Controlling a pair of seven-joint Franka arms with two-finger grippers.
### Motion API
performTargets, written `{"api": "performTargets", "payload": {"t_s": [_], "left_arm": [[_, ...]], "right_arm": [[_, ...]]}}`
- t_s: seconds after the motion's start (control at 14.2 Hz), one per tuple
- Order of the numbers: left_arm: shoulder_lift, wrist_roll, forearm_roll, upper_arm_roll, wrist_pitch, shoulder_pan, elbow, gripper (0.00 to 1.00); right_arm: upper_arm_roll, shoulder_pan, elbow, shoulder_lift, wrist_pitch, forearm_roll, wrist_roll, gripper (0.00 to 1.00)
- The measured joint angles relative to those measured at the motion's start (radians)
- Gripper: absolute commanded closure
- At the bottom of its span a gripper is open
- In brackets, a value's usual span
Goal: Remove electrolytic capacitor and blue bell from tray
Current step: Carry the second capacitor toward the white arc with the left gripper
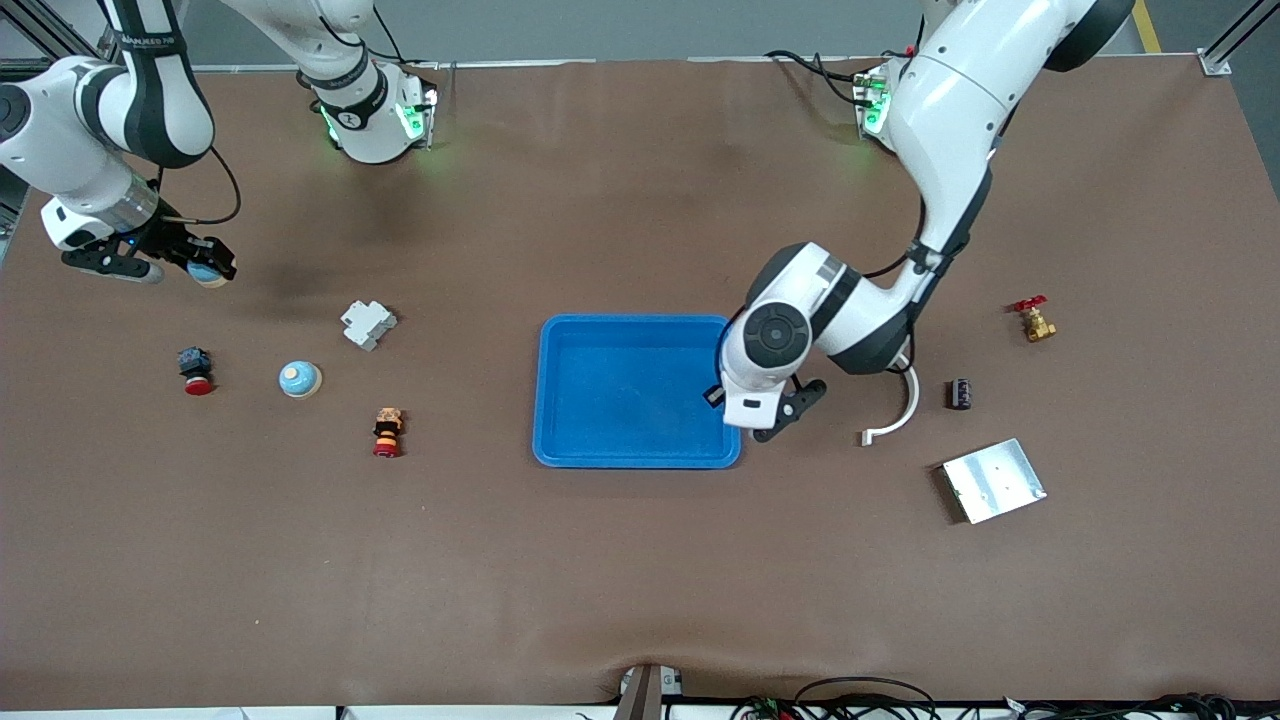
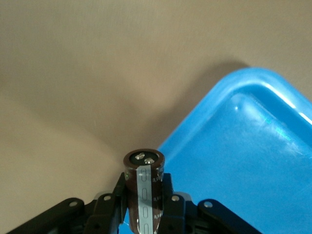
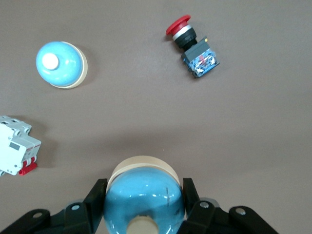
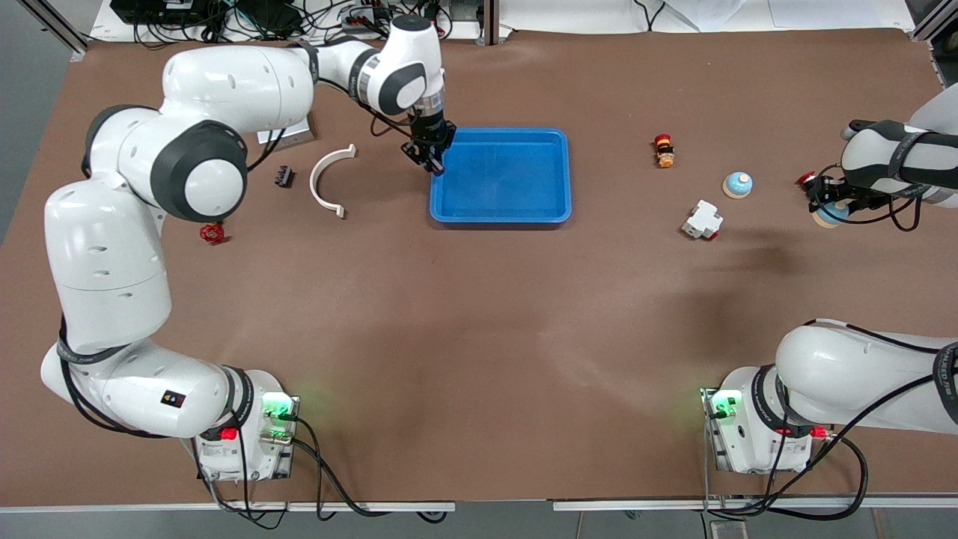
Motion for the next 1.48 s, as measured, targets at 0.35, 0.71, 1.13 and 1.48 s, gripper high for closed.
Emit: {"api": "performTargets", "payload": {"t_s": [0.35, 0.71, 1.13, 1.48], "left_arm": [[-0.021, 0.278, 0.004, 0.002, -0.009, 0.084, -0.034, 1.00], [-0.063, 0.432, 0.043, 0.002, 0.003, 0.168, -0.123, 1.00], [-0.128, 0.561, 0.069, 0.002, 0.129, 0.224, -0.267, 1.00], [-0.147, 0.619, 0.143, 0.002, 0.215, 0.263, -0.357, 1.00]], "right_arm": [[0.000, 0.000, -0.007, 0.087, 0.060, 0.000, -0.001, 1.00], [0.002, 0.002, -0.008, 0.206, 0.154, 0.000, -0.002, 1.00], [0.002, 0.005, -0.007, 0.298, 0.263, 0.000, -0.002, 1.00], [0.003, 0.006, -0.007, 0.357, 0.324, 0.000, -0.003, 1.00]]}}
